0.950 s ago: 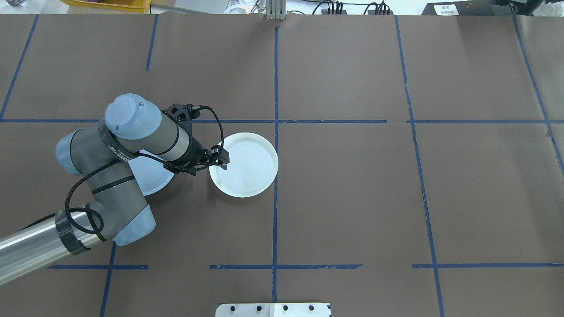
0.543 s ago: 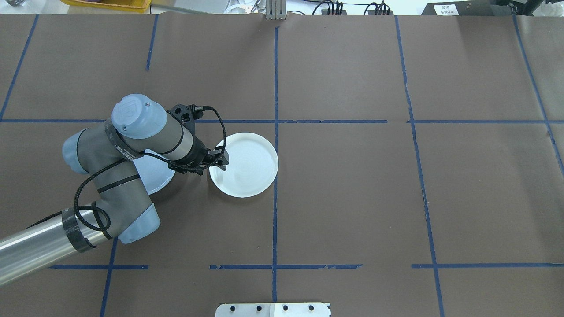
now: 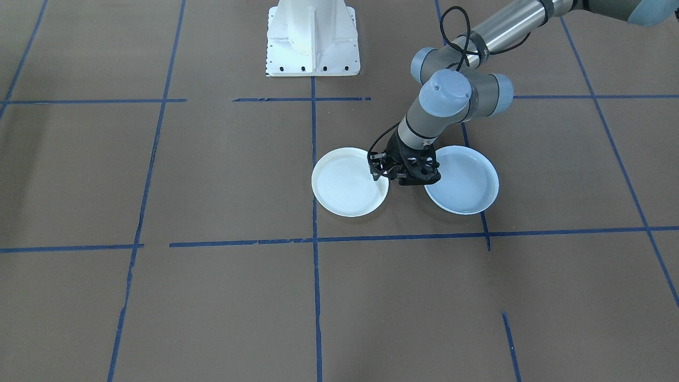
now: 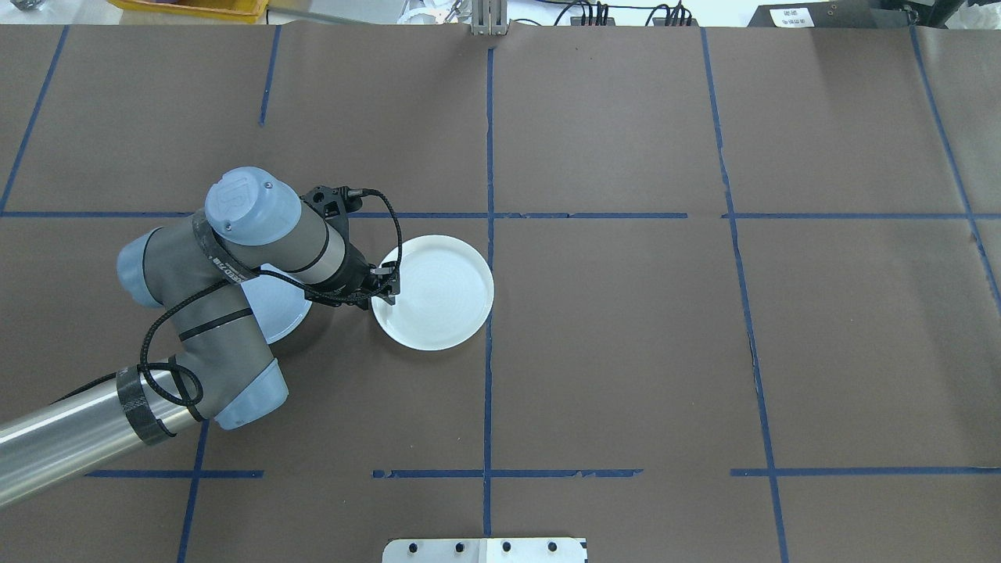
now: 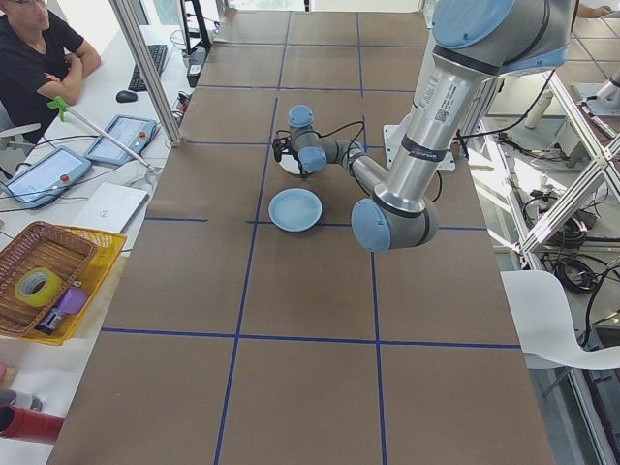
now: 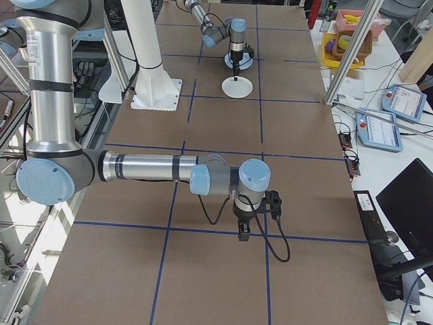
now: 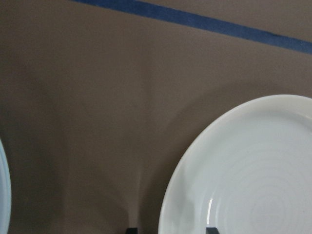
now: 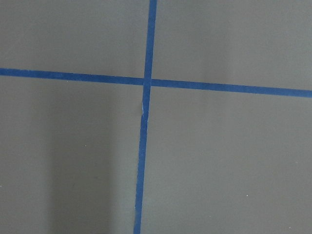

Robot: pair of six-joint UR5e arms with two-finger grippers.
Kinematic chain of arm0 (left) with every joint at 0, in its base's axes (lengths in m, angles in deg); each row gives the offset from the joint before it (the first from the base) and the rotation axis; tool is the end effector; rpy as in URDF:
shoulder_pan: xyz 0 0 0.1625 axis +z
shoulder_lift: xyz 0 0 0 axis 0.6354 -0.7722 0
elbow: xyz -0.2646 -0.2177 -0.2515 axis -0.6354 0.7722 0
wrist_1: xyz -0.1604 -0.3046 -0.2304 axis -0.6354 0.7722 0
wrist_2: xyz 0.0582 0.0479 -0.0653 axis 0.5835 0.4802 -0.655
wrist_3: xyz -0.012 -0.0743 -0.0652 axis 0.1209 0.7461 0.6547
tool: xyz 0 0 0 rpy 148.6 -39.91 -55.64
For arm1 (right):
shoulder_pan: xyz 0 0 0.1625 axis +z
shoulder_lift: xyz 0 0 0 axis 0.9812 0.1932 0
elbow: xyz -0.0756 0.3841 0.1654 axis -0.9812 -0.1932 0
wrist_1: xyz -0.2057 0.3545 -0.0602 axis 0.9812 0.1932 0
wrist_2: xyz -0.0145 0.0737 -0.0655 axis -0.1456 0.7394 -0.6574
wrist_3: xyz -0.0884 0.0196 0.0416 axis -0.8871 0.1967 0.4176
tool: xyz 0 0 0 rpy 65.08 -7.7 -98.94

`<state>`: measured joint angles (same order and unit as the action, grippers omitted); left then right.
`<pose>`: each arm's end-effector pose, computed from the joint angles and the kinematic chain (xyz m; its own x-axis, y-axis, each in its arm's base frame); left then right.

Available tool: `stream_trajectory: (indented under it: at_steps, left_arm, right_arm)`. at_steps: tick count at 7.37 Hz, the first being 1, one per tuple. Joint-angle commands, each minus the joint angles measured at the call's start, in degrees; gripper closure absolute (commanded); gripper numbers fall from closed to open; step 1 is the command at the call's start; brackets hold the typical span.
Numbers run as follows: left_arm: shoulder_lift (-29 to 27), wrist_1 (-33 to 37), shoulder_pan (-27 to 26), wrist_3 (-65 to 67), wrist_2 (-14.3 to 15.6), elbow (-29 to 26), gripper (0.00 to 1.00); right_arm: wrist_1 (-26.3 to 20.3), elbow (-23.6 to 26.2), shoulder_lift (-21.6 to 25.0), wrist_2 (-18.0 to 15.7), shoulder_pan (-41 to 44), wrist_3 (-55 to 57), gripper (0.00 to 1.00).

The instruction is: Stack plate in center

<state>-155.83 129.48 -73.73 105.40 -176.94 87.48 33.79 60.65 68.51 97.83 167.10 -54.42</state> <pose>0.5194 -0.4608 0.3243 0.5215 -0.1173 -0.8452 0.0881 0.9926 -0.0834 0.0525 -0.4825 0.6563 0.7471 -0.0565 0.6623 0.0605 0.9980 0.0169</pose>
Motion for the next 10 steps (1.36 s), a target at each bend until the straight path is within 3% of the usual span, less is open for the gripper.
stream_trajectory:
  at_steps: [1,2,5,6,7,8,9,10]
  left_arm:
    - [0.02,0.0,0.0,-0.27,0.0,0.02,0.86]
    - [0.02,0.18,0.0,-0.35,0.0,0.02,1.0]
    - [0.54,0.88,-0.88,-0.44,-0.61,0.63,1.0]
    - [0.98,0.53,-3.49,-0.53,-3.05,2.38,1.0]
    - [3.42,0.27,-6.74,-2.1,-8.99,6.05,1.0]
    - [5.36,-0.26,-9.9,-4.98,-12.53,8.78,1.0]
    - [5.55,-1.31,-12.11,-6.84,-14.57,9.51,1.0]
    - [6.42,-1.32,-12.91,-8.69,-14.59,9.43,1.0]
  right_arm:
    - [-0.02,0.0,0.0,0.0,0.0,0.0,0.0]
    - [-0.02,0.0,0.0,-0.09,0.0,0.0,0.0]
    - [-0.02,0.0,0.0,0.0,0.0,0.0,0.0]
    - [-0.02,0.0,0.0,0.0,0.0,0.0,0.0]
    - [-0.02,0.0,0.0,-0.09,0.0,0.0,0.0]
    - [-0.02,0.0,0.0,0.0,0.0,0.0,0.0]
    - [-0.02,0.0,0.0,0.0,0.0,0.0,0.0]
    - [-0.02,0.0,0.0,0.0,0.0,0.0,0.0]
